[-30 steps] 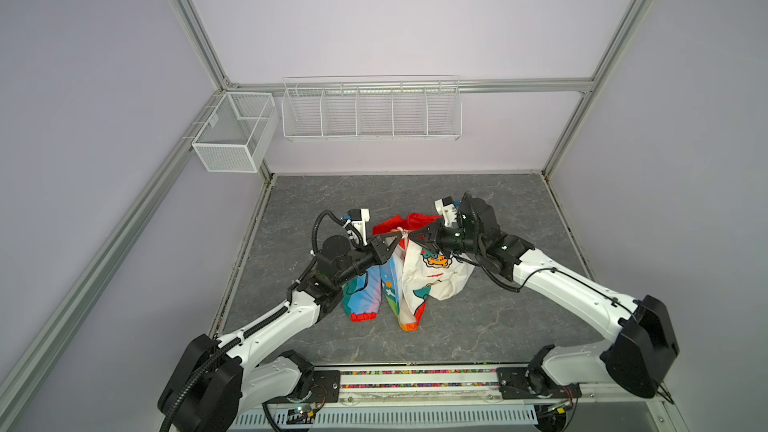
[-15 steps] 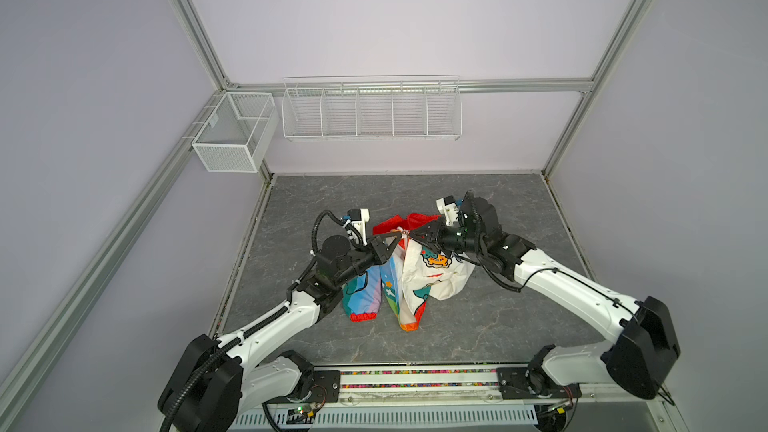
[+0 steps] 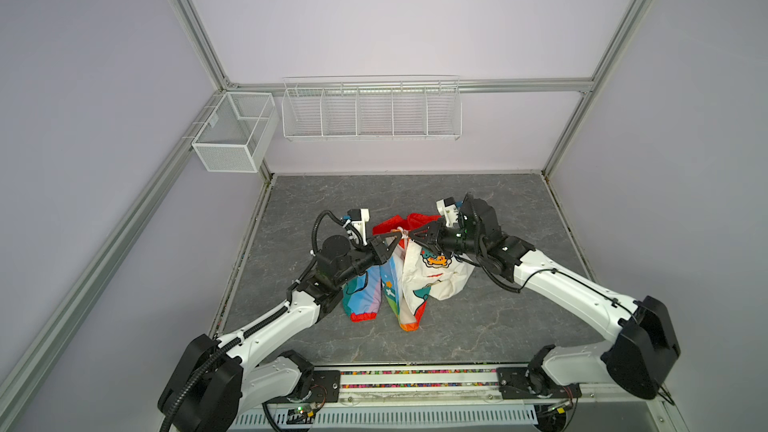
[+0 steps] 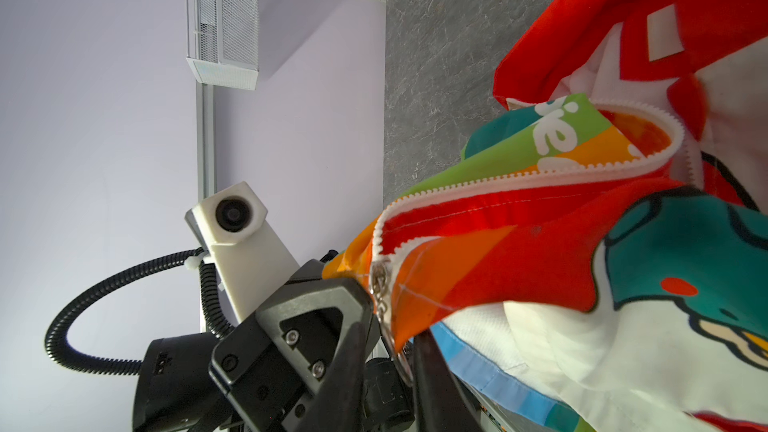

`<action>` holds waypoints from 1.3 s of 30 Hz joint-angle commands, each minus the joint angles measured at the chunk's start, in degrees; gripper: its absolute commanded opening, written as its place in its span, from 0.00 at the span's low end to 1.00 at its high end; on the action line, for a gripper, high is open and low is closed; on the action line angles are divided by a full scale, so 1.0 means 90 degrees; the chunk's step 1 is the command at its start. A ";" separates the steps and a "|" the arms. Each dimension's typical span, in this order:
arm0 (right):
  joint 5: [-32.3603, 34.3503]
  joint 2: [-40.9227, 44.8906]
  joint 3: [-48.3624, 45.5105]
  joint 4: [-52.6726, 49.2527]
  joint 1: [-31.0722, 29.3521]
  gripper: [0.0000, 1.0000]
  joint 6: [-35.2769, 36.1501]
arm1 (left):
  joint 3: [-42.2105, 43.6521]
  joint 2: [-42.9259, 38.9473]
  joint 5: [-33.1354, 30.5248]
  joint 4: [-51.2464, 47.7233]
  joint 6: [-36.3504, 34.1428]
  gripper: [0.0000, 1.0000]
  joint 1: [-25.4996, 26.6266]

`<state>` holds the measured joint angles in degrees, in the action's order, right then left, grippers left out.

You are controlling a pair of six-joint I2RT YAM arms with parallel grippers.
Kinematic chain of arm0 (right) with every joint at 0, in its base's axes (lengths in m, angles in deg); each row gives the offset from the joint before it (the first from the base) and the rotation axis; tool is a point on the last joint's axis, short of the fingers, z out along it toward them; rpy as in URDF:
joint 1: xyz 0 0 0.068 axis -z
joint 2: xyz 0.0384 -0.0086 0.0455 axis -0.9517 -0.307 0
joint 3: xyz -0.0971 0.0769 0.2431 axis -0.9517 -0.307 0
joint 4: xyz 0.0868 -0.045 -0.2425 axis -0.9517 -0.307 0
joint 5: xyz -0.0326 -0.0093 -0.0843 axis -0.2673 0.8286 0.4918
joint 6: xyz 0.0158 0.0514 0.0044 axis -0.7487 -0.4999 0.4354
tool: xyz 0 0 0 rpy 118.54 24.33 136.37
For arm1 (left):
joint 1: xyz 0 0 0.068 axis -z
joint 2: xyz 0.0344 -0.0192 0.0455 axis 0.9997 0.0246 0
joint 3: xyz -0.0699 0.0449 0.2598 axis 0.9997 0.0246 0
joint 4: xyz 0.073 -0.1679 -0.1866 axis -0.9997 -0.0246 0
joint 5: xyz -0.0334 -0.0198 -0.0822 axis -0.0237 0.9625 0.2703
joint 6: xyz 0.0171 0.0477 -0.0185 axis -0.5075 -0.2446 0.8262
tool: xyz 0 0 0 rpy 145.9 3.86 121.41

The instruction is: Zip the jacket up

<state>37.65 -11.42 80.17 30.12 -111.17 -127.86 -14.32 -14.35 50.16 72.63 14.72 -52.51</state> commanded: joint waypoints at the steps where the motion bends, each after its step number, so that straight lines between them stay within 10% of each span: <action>1: -0.0017 0.0132 -0.0152 0.0255 -0.0033 0.24 -0.0173 | 0.0045 -0.0036 -0.0070 0.0140 -0.0097 0.00 0.0035; 39: 0.0228 -0.0047 -0.0215 0.0616 -0.0368 0.16 -0.0497 | 0.0142 0.0040 0.0056 0.0445 0.0008 0.00 0.0035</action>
<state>39.40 -11.46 78.48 33.07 -113.99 -130.68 -13.65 -13.83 50.22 74.48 14.81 -52.51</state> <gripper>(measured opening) 0.167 0.047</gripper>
